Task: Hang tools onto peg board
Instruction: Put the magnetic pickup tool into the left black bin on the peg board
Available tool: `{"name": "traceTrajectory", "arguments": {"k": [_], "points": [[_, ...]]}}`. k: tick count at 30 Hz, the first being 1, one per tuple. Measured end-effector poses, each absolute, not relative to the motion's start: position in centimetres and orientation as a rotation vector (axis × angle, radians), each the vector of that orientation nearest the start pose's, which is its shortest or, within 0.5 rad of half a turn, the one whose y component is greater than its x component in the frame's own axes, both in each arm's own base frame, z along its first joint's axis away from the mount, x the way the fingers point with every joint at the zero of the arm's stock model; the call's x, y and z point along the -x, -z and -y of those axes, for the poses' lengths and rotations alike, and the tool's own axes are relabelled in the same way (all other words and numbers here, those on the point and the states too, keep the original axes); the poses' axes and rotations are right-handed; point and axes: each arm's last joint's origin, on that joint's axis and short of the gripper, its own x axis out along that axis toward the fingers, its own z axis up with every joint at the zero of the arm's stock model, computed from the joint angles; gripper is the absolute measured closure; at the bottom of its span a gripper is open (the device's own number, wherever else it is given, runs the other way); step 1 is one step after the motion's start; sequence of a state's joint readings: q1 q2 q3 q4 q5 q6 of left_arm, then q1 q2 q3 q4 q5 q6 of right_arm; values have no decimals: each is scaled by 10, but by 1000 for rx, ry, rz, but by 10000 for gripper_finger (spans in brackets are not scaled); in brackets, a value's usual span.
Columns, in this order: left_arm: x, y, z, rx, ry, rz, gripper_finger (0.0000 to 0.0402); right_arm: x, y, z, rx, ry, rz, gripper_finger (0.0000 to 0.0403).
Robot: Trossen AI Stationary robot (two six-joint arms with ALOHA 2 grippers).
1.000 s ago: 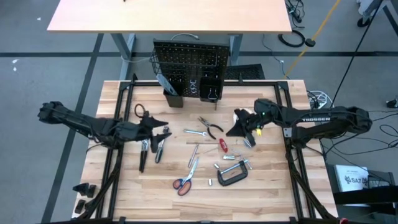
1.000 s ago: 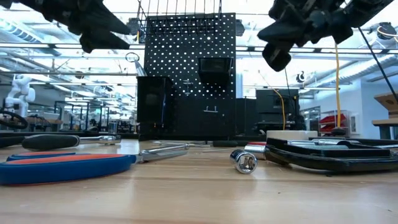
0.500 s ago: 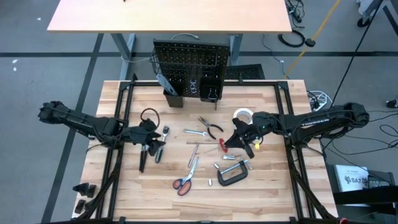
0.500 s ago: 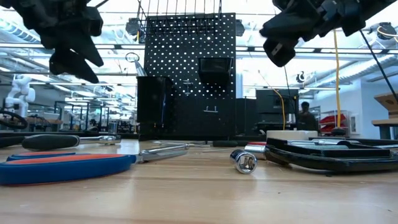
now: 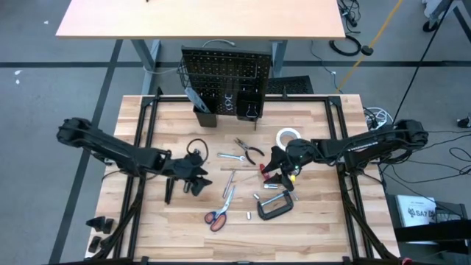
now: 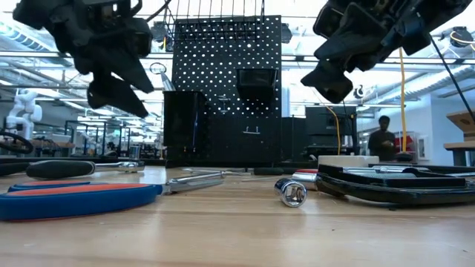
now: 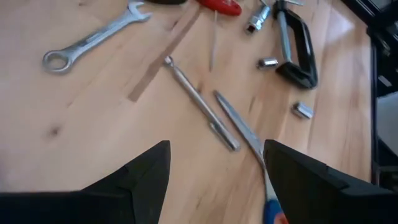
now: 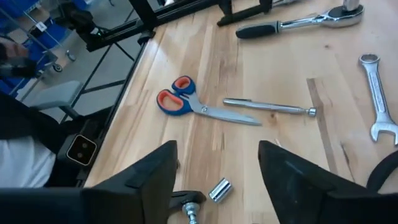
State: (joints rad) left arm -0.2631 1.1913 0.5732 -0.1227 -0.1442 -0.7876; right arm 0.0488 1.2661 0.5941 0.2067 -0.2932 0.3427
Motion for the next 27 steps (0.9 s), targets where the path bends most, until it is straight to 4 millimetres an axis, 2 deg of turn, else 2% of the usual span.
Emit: {"name": "traceTrajectory", "arguments": {"k": [8, 27], "points": [[-240, -173, 77, 536, -81, -692, 144, -254, -207, -25, -424, -258, -528, 189], [-250, -165, 122, 492, 120, -808, 144, -251, -207, -46, -480, -283, -554, 190]]}}
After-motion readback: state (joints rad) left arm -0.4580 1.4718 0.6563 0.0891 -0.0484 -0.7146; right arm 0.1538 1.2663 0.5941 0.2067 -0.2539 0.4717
